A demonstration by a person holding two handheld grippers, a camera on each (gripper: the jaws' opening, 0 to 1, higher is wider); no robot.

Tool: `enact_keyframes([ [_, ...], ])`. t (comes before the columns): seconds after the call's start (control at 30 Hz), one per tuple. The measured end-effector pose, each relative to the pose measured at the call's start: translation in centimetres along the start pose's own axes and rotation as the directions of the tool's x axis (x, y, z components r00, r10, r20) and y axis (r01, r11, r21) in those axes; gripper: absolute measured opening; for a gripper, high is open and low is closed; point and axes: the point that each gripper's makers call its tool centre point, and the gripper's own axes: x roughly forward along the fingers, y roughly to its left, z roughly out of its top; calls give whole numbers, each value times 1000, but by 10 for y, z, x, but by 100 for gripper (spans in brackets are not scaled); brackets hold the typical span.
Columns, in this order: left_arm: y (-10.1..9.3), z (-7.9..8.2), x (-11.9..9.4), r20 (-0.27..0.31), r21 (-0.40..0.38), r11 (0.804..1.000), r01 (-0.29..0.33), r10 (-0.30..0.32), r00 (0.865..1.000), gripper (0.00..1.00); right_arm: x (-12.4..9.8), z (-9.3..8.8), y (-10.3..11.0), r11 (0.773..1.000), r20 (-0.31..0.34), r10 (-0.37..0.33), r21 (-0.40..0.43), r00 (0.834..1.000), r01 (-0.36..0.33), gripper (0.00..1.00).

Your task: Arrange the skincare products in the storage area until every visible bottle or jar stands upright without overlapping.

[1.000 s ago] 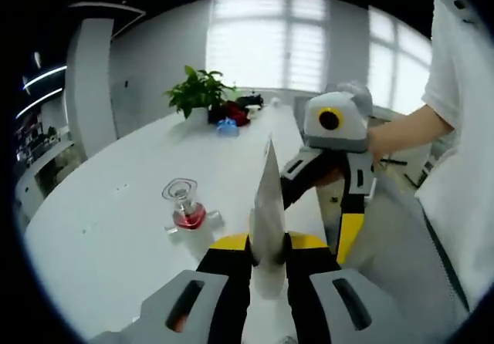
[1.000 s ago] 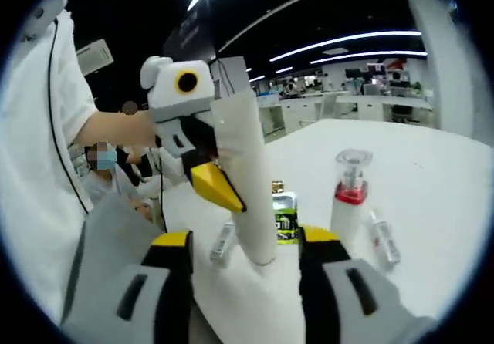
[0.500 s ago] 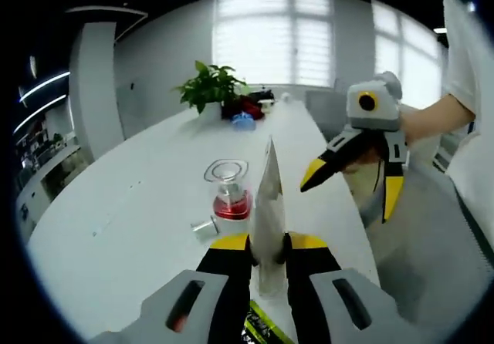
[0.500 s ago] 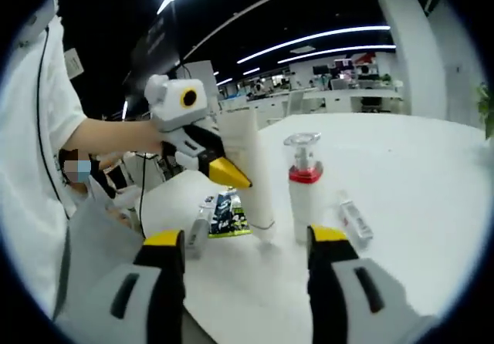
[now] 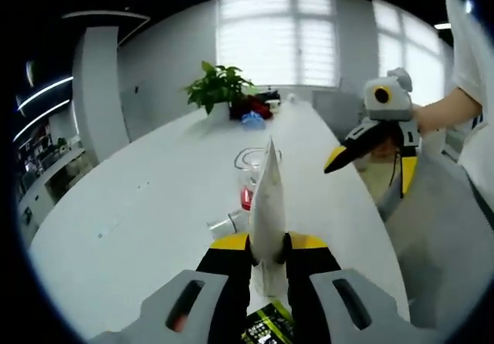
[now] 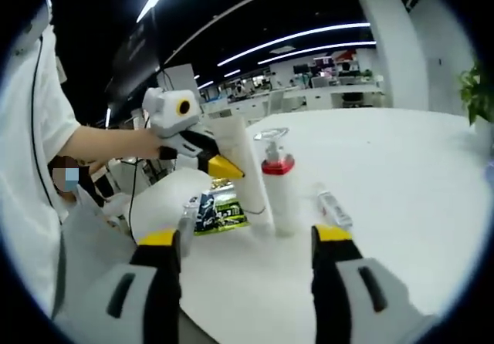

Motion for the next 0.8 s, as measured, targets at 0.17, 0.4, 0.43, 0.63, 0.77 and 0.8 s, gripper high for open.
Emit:
enact_keyframes([
  [0.17, 5, -6, 4, -9, 4, 1000, -4, 4, 1000, 13, -3, 1, -4, 1000, -1, -11, -3, 1000, 11, 69],
  [0.4, 8, -3, 4, 15, -19, 1000, -1, 1, 1000, 13, -6, -2, -7, 1000, -4, -25, 9, 1000, 25, 70],
  [0.43, 8, -3, 5, 16, -19, 1000, 1, -1, 1000, 13, -6, -3, -7, 1000, -6, -26, 9, 1000, 26, 70],
  [0.63, 9, -3, 6, 13, -21, 1000, 15, -15, 1000, 14, -7, -4, -6, 999, -7, -29, 16, 1000, 29, 70],
  [0.77, 9, -3, 6, 3, -13, 1000, 25, -25, 1000, 15, -8, -3, -7, 999, -7, -30, 13, 1000, 30, 70],
  [0.8, 9, -3, 7, 0, -11, 1000, 26, -26, 1000, 15, -8, -3, -7, 999, -6, -31, 14, 1000, 31, 70],
])
